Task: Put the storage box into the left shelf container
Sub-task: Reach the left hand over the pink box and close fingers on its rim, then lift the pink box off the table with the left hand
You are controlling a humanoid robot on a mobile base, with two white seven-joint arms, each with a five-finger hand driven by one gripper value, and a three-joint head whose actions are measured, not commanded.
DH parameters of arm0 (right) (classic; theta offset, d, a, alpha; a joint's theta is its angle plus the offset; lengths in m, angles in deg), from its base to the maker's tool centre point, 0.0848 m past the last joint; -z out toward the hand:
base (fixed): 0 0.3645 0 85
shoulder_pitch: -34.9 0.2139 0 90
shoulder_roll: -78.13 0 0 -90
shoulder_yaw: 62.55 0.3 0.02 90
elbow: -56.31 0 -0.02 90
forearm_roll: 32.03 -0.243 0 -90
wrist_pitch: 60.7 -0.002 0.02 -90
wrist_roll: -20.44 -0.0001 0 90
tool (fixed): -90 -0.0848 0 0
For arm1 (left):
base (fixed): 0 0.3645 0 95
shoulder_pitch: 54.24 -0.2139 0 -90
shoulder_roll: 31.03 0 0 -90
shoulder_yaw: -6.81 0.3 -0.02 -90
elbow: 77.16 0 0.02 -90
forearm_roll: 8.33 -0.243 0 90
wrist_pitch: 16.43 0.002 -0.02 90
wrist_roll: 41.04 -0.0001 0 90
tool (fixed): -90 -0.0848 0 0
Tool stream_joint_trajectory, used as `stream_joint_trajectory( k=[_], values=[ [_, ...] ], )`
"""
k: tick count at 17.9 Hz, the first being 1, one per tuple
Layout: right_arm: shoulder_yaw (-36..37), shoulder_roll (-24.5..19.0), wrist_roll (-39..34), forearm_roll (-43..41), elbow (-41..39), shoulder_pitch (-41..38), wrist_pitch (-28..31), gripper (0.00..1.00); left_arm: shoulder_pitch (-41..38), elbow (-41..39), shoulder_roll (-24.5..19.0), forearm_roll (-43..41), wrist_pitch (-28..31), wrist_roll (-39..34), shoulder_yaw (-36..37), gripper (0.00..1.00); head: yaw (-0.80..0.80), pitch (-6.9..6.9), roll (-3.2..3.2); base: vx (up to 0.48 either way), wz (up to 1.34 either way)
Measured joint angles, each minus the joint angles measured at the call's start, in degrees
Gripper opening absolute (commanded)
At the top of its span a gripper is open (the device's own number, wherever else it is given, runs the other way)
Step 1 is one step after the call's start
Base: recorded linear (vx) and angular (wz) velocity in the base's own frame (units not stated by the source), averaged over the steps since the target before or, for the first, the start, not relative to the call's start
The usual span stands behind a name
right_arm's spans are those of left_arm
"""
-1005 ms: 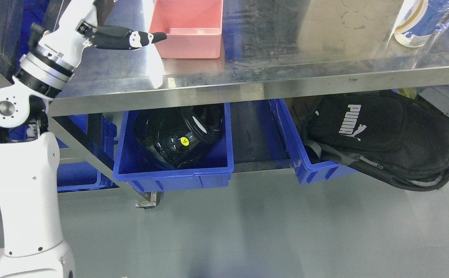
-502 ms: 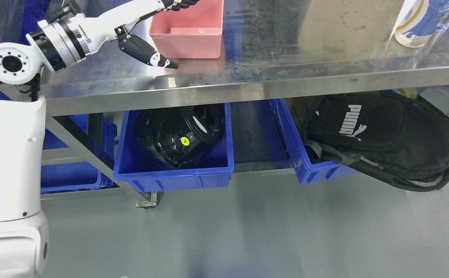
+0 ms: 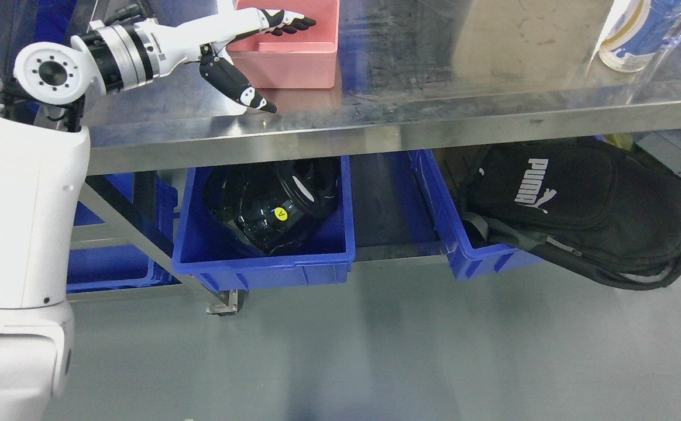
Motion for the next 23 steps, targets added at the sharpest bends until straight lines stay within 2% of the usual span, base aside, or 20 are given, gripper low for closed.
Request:
stream_joint_trajectory(
  k=[1, 2, 4, 6, 8, 9, 10, 13, 18, 23],
  values=[
    [0.0, 0.0, 0.0, 0.0, 0.0, 0.0, 0.0, 1.0, 0.31, 0.91, 0.37, -0.62, 0.06, 0.47, 0.31, 0.94, 0.0, 0.0, 0.0, 0.0, 0.0],
    [0.0, 0.0, -0.03, 0.0, 0.0, 0.0, 0.0, 1.0, 0.6, 1.78, 0.76, -1.16, 0.06, 1.08, 0.6, 0.9, 0.0, 0.0, 0.0, 0.0, 0.0],
    [0.0, 0.0, -0.05, 0.0, 0.0, 0.0, 0.0, 1.0, 0.95, 3.74, 1.71, -2.15, -0.21, 1.77, 1.04, 0.74, 0.0, 0.0, 0.0, 0.0, 0.05],
    [0.0, 0.0, -0.08, 0.0, 0.0, 0.02, -0.04, 1.0, 1.24, 5.38, 2.57, -2.79, -0.85, 2.76, 1.15, 0.64, 0.0, 0.0, 0.0, -0.011, 0.16],
    [0.0, 0.0, -0.14, 0.0, 0.0, 0.0, -0.05, 1.0, 1.53, 7.03, 3.37, -3.41, -0.93, 2.76, 0.8, 0.48, 0.0, 0.0, 0.0, -0.021, 0.09],
    [0.0, 0.0, -0.15, 0.0, 0.0, 0.0, -0.06, 1.0, 1.64, 7.76, 3.75, -3.55, -0.94, 2.75, 0.46, 0.34, 0.0, 0.0, 0.0, -0.002, -0.03],
    [0.0, 0.0, -0.19, 0.0, 0.0, -0.01, -0.08, 1.0, 1.72, 8.37, 4.18, -3.61, -1.21, 2.73, 0.03, 0.25, 0.0, 0.0, 0.0, -0.002, -0.03],
    [0.01, 0.0, -0.39, 0.0, 0.0, 0.0, -0.28, 1.0, 1.71, 10.2, 6.04, -3.91, -4.35, 2.72, -2.85, 0.0, 0.0, 0.0, 0.0, -0.008, 0.07],
    [0.01, 0.0, -0.05, 0.0, 0.0, 0.0, -0.23, 1.0, 0.77, 12.63, 9.9, -1.55, -8.16, 4.17, -10.16, 0.0, 0.0, 0.0, 0.0, 0.001, 0.05],
    [0.01, 0.0, -0.02, 0.0, 0.0, 0.0, -0.03, 1.0, -0.41, 14.2, 12.67, 10.2, -8.25, 1.17, -16.7, 0.01, 0.0, 0.0, 0.0, 0.001, 0.04]
  ],
)
